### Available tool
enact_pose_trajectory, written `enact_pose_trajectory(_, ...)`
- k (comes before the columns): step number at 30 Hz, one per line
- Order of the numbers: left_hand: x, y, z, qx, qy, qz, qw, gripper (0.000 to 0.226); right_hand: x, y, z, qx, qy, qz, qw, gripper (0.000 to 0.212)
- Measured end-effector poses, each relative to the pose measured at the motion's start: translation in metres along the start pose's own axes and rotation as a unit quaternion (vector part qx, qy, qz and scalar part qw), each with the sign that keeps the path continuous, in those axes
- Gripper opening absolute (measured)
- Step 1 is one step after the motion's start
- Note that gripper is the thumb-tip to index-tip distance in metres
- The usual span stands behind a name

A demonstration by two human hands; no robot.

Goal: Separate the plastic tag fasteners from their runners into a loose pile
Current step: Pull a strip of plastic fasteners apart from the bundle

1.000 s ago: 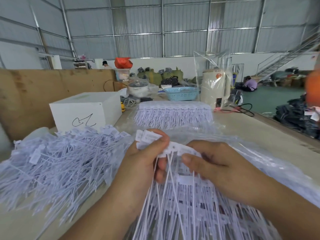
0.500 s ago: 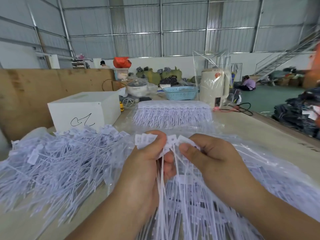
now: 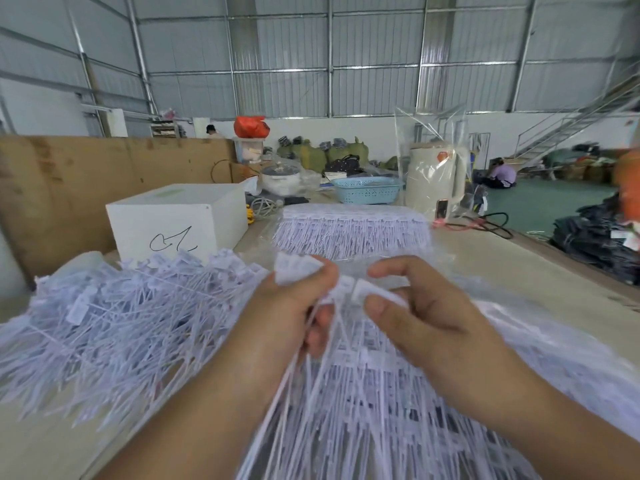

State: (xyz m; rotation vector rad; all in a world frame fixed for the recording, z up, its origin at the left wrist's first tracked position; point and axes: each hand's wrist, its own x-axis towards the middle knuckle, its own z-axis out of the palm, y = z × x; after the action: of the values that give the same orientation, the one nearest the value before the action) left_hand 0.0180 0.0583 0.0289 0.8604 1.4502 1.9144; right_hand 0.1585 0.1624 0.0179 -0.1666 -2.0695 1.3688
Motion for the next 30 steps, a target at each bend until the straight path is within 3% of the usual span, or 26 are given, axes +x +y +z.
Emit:
enact_pose_trajectory(4, -0.011, -0.004, 0.015, -0.021, -0.06, -0.019, 0.998, 0.02, 0.001, 0.007, 0.005, 0.024, -0.053, -0.005, 0.998, 0.039)
enact_pose_trajectory(7, -0.015, -0.003, 0.018, -0.047, -0.065, -0.054, 0.995, 0.036, 0.001, 0.005, 0.005, 0.026, -0.06, -0.018, 0.998, 0.036)
enact_pose_trajectory(12, -0.014, -0.006, 0.015, -0.04, -0.099, -0.051, 0.993, 0.032, 0.003, 0.009, 0.002, -0.051, -0.047, -0.018, 0.997, 0.03)
enact_pose_trajectory(15, -0.011, -0.011, 0.016, -0.014, -0.076, -0.019, 0.997, 0.022, 0.004, 0.012, 0.002, -0.05, -0.034, -0.003, 0.998, 0.041)
enact_pose_trajectory(20, -0.008, -0.007, 0.012, -0.057, -0.012, 0.026, 0.998, 0.009, 0.002, 0.009, -0.004, -0.074, -0.02, 0.001, 0.997, 0.025)
enact_pose_trajectory(22, -0.008, -0.005, 0.008, -0.054, -0.014, 0.025, 0.998, 0.006, 0.002, 0.009, -0.008, -0.071, -0.04, 0.019, 0.996, 0.038)
enact_pose_trajectory(27, -0.011, -0.008, 0.011, -0.028, -0.038, 0.026, 0.999, 0.006, 0.002, 0.005, -0.008, -0.018, -0.077, 0.044, 0.996, 0.03)
enact_pose_trajectory(30, -0.011, -0.011, 0.013, -0.033, -0.02, 0.032, 0.999, 0.012, 0.004, 0.006, -0.005, -0.03, -0.039, 0.033, 0.998, 0.032)
